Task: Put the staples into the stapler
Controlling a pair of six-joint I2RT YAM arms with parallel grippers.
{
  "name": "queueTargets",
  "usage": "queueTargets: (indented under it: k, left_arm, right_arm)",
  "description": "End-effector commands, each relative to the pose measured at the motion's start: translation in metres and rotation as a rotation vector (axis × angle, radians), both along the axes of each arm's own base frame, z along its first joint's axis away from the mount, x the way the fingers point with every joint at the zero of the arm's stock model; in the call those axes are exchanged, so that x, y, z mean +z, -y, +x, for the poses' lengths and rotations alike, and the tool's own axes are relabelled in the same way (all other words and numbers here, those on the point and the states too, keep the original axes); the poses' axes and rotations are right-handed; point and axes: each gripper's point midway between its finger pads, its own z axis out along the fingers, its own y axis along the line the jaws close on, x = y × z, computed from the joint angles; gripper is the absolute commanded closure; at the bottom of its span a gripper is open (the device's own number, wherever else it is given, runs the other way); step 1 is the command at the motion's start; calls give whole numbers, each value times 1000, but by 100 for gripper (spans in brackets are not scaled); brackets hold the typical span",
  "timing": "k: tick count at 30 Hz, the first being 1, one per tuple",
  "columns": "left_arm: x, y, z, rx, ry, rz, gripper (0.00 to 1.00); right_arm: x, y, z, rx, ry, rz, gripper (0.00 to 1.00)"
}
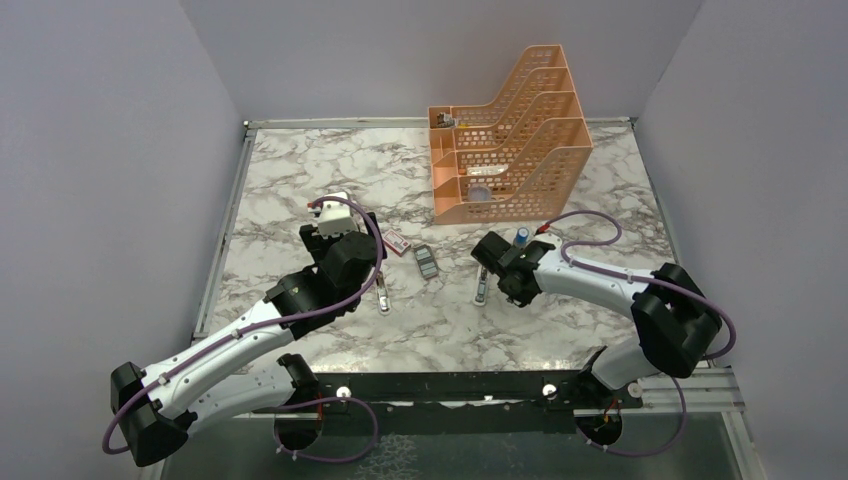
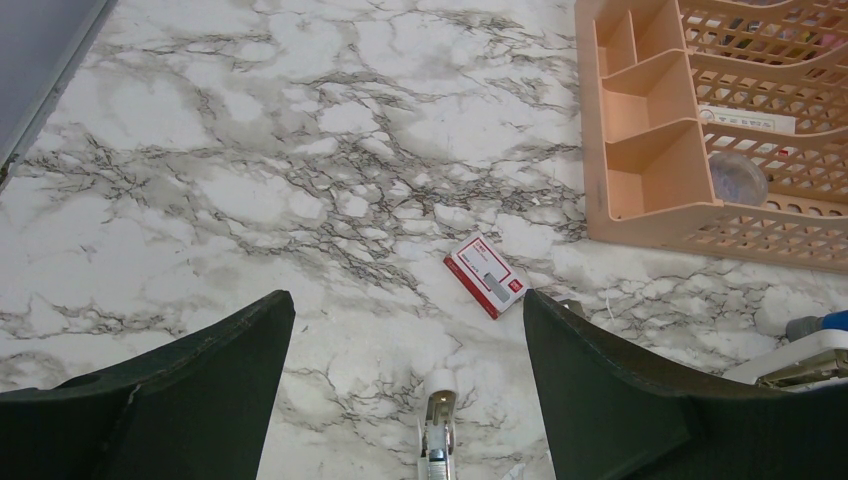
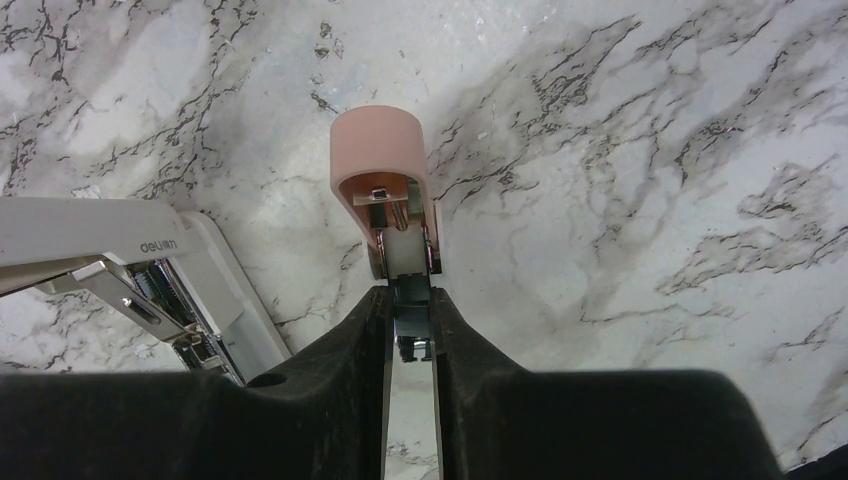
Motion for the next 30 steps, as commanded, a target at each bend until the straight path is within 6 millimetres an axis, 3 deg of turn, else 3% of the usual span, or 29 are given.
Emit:
queueTargets:
  k: [1,19,30]
  left_arm:
    - [0,1,1,-4,8,-17,14]
    - [-1,1,1,-2,7,-13,14]
    - [-1,1,1,-2,6,-13,14]
  right_arm:
    - [-6,6,4,-9,20,-29,76]
    - [-10,7,1,-4,19,-19,73]
    - [14,6,6,8,68,5,64]
